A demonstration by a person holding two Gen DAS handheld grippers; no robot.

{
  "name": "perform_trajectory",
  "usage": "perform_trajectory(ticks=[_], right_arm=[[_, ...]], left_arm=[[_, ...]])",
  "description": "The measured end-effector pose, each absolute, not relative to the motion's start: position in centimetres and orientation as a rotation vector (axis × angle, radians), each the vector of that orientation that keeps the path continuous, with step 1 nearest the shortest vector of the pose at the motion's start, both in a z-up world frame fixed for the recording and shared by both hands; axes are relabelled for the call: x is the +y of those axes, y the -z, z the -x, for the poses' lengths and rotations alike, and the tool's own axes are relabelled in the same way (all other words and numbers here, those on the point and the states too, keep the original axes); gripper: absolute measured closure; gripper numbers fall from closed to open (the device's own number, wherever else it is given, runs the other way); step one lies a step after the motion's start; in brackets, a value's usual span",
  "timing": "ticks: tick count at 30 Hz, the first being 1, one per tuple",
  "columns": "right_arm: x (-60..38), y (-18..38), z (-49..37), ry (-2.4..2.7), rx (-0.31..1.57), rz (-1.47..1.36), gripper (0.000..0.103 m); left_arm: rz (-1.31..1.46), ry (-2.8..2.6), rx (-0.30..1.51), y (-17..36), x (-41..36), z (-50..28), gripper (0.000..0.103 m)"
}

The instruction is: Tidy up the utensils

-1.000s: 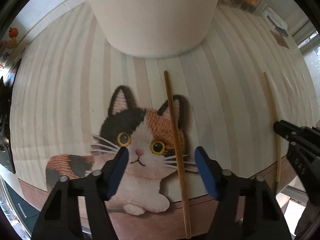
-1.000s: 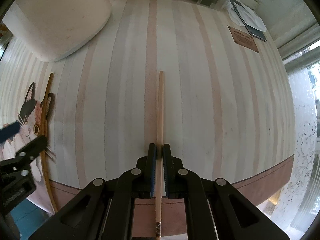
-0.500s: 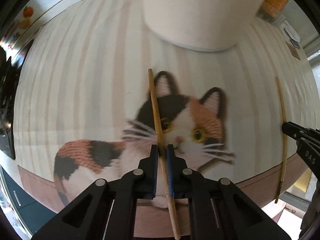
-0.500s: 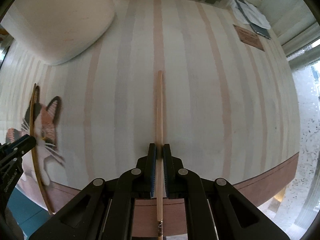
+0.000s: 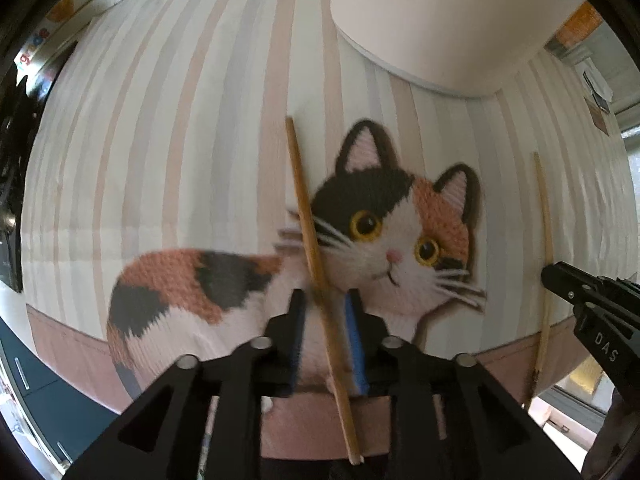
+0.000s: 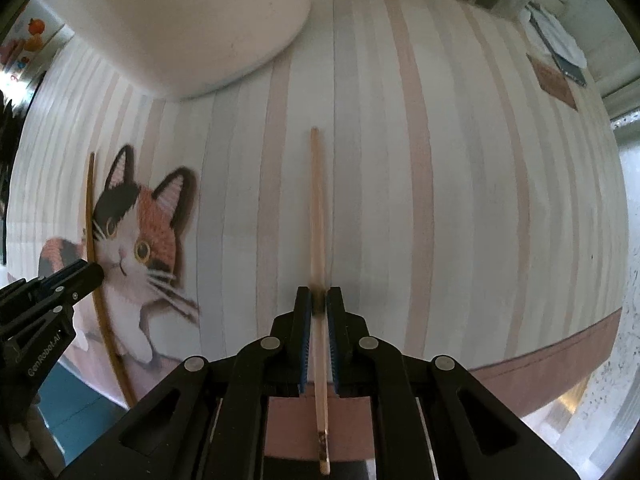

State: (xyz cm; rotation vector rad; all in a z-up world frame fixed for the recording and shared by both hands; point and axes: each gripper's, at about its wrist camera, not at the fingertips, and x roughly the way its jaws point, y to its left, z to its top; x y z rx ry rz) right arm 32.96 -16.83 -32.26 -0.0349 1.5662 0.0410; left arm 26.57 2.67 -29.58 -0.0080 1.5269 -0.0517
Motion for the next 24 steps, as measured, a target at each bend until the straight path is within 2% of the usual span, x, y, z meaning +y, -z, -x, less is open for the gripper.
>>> perform_trajectory(ticks=[3, 5, 6, 24], right_arm=[[-17.1, 32.5, -32.8, -0.049, 1.561, 0.049, 0.093], [-16.8, 32.6, -32.9, -0.042, 1.558, 0.066, 0.093], [-16.6, 32.6, -32.9, -0.040, 1.559, 0.071, 0.092], [-14.4, 32.8, -30.8, -0.044, 1.539, 0.080, 0.094]], left_arm=[[-0.026, 0.058, 1.503, 29.5, 2.1, -26.2, 0.086], [-0.042, 0.080, 1.496, 28.8, 0.7, -26.4, 0.097], [-0.045, 0.089, 1.493, 28.6, 0.5, -26.5, 0.098], [-0.052, 0.091, 1.508, 28.7, -2.6, -30.5, 0.097]])
